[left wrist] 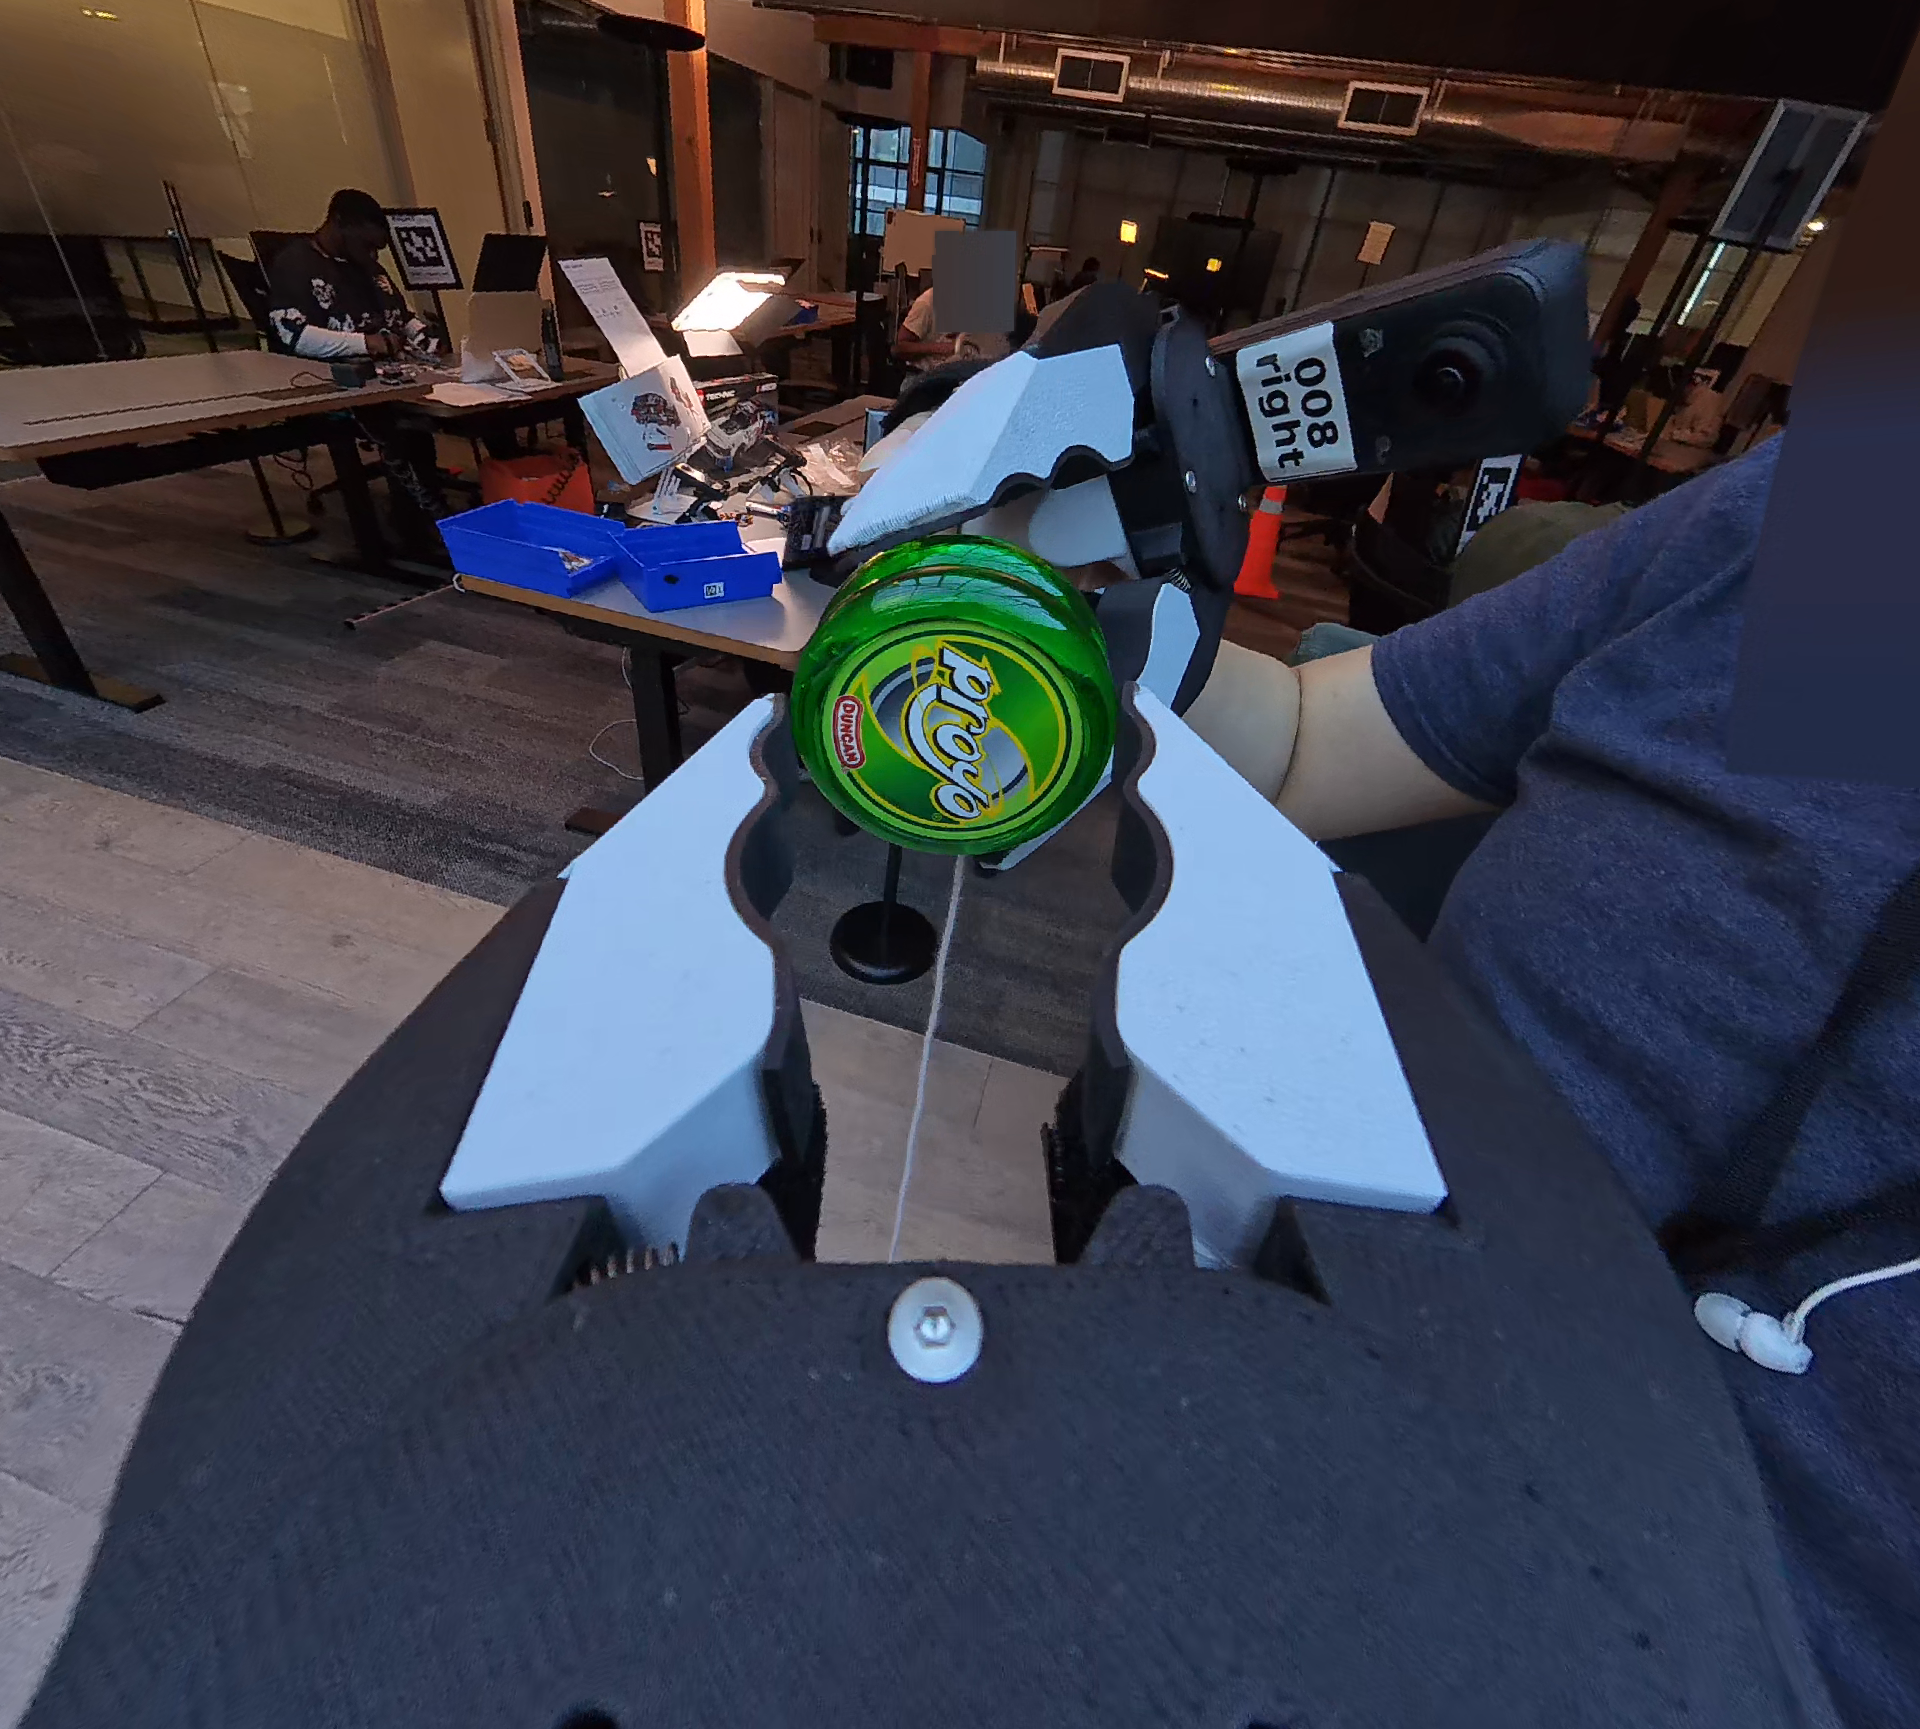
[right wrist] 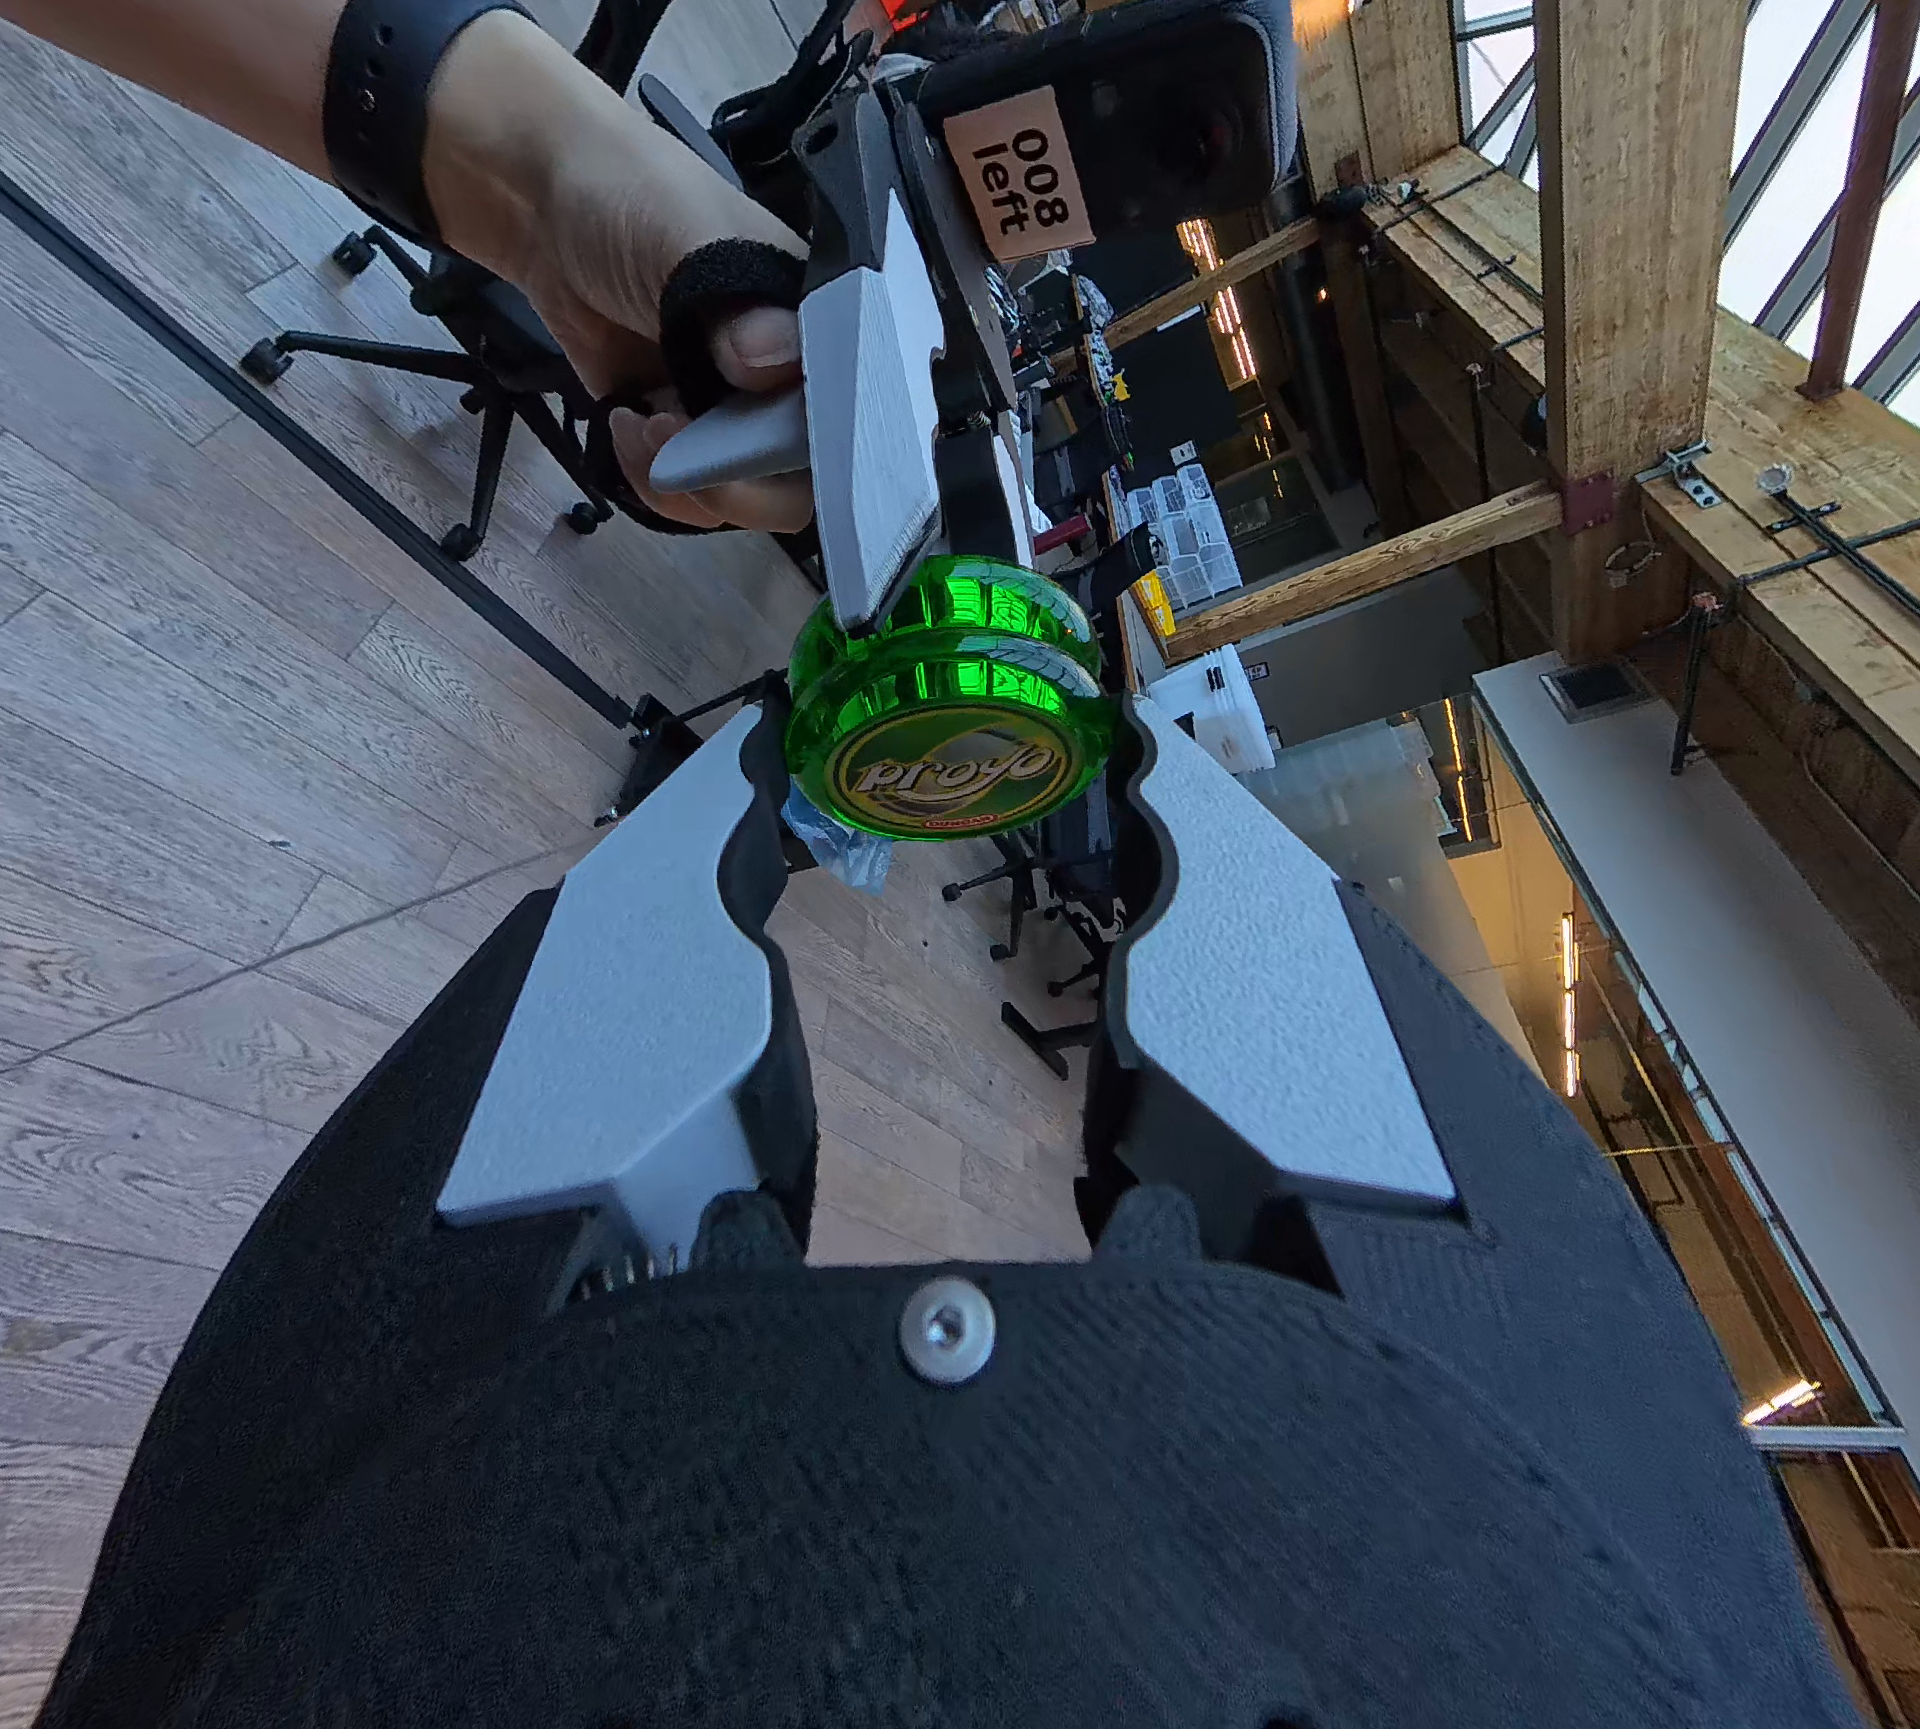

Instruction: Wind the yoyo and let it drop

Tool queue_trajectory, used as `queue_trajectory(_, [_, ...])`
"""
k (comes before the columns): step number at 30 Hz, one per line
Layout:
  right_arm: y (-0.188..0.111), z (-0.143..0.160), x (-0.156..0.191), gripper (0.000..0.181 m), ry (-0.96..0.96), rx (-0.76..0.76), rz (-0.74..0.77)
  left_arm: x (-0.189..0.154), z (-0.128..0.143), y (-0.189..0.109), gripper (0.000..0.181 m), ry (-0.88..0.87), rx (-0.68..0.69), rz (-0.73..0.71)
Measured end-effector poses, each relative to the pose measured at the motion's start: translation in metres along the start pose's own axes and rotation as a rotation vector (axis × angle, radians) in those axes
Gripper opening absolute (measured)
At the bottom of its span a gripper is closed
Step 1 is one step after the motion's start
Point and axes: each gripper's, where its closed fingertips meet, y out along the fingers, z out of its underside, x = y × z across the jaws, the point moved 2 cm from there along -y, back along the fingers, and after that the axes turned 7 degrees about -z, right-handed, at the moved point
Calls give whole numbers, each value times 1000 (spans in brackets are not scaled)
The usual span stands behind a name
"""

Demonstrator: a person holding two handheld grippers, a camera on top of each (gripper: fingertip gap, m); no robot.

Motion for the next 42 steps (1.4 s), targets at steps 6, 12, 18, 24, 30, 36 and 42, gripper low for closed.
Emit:
queue_trajectory(6, [-5,-4,4,61,2,-40,-35,-7,2,2,60,-11,16,45])
queue_trajectory(12, [-7,-5,6,61,-3,-52,-37,-9,3,3,60,12,49,39])
queue_trajectory(18, [-9,-5,7,61,-6,-76,-29,-10,3,4,60,40,85,4])
queue_trajectory(24, [-14,-6,4,61,23,-137,-26,-12,-2,7,60,-3,56,1])
queue_trajectory(30, [-16,-3,0,61,48,-160,-2,-9,-5,10,60,-51,36,0])
queue_trajectory(36, [-20,-3,4,61,73,-179,-46,-11,0,14,60,-98,55,40])
queue_trajectory(42, [-25,-6,9,61,97,-220,-89,-17,3,15,60,-66,67,87])
